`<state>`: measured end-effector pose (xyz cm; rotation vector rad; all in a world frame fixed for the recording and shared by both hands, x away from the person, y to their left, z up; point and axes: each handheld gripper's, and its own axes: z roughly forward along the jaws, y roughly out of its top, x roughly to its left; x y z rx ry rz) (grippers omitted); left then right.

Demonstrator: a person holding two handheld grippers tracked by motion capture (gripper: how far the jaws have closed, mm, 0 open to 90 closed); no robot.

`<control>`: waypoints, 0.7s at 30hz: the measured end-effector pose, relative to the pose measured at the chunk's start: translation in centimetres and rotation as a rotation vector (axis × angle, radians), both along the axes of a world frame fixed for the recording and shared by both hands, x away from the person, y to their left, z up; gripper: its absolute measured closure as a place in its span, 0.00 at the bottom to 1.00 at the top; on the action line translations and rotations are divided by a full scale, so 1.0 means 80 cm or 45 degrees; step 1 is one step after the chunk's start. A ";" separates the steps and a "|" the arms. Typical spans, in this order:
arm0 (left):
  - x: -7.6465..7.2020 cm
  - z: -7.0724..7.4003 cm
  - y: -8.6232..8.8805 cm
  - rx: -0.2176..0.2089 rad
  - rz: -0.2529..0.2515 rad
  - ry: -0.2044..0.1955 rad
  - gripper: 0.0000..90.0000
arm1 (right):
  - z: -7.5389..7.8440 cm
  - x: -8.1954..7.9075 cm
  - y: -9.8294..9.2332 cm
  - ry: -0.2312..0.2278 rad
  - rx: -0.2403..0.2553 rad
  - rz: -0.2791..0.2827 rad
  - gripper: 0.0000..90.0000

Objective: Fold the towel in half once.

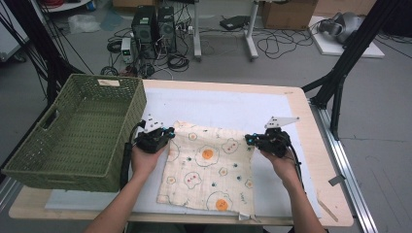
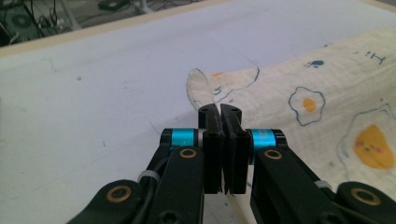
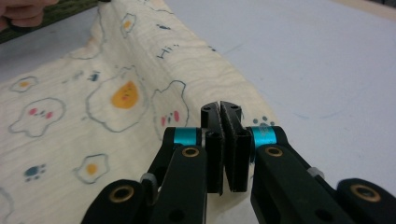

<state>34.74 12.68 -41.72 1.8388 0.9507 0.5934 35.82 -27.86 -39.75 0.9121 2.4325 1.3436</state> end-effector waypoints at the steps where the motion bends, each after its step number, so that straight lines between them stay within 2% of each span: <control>1: -0.009 0.001 0.001 -0.005 -0.016 -0.009 0.97 | 0.002 -0.005 -0.001 -0.006 0.000 0.013 0.98; 2: -0.021 0.001 0.003 -0.002 -0.043 -0.016 0.97 | 0.002 -0.022 -0.001 -0.004 -0.002 0.044 0.98; 3: -0.021 0.001 0.003 -0.002 -0.043 -0.016 0.97 | 0.002 -0.022 -0.001 -0.004 -0.002 0.044 0.98; 4: -0.030 -0.001 0.004 0.008 -0.054 -0.034 0.97 | 0.001 -0.027 -0.001 -0.006 -0.006 0.051 0.98; 5: -0.044 -0.005 0.007 0.002 -0.072 -0.013 0.97 | -0.003 -0.046 -0.001 -0.002 0.005 0.082 0.98; 6: -0.044 -0.005 0.007 0.002 -0.072 -0.013 0.97 | -0.006 -0.054 -0.001 0.002 0.000 0.096 0.98; 7: -0.058 -0.009 0.011 0.024 -0.092 -0.007 0.97 | -0.009 -0.062 -0.001 0.004 0.002 0.107 0.98; 8: -0.058 -0.009 0.011 0.024 -0.092 -0.007 0.97 | -0.012 -0.069 0.000 0.012 0.008 0.116 0.98; 9: -0.070 -0.014 0.016 0.011 -0.099 0.014 0.97 | -0.015 -0.075 0.001 0.021 0.003 0.125 0.98; 10: -0.070 -0.014 0.016 0.011 -0.099 0.014 0.97 | -0.018 -0.080 0.001 0.027 -0.003 0.135 0.98; 11: -0.082 -0.017 0.020 0.018 -0.115 0.024 0.97 | -0.023 -0.086 0.003 0.039 -0.007 0.148 0.98; 12: -0.082 -0.017 0.020 0.018 -0.115 0.024 0.97 | -0.027 -0.089 0.003 0.044 -0.021 0.158 0.98; 13: -0.093 -0.021 0.023 0.028 -0.143 0.051 0.96 | -0.032 -0.095 0.004 0.063 -0.030 0.170 0.97; 14: -0.093 -0.021 0.023 0.028 -0.143 0.051 0.96 | -0.032 -0.095 0.004 0.063 -0.030 0.170 0.97; 15: -0.100 -0.025 0.026 0.033 -0.166 0.097 0.93 | -0.039 -0.102 0.004 0.094 -0.039 0.184 0.89; 16: -0.100 -0.025 0.026 0.033 -0.166 0.097 0.87 | -0.039 -0.102 0.004 0.094 -0.039 0.184 0.89; 17: -0.100 -0.025 0.029 0.009 -0.173 0.122 0.79 | -0.041 -0.104 0.001 0.120 -0.020 0.191 0.83; 19: -0.097 -0.020 0.031 -0.009 -0.176 0.109 0.73 | -0.037 -0.105 -0.002 0.107 -0.005 0.182 0.79; 21: -0.092 -0.013 0.029 -0.018 -0.176 0.096 0.68 | -0.029 -0.102 -0.006 0.089 0.039 0.171 0.76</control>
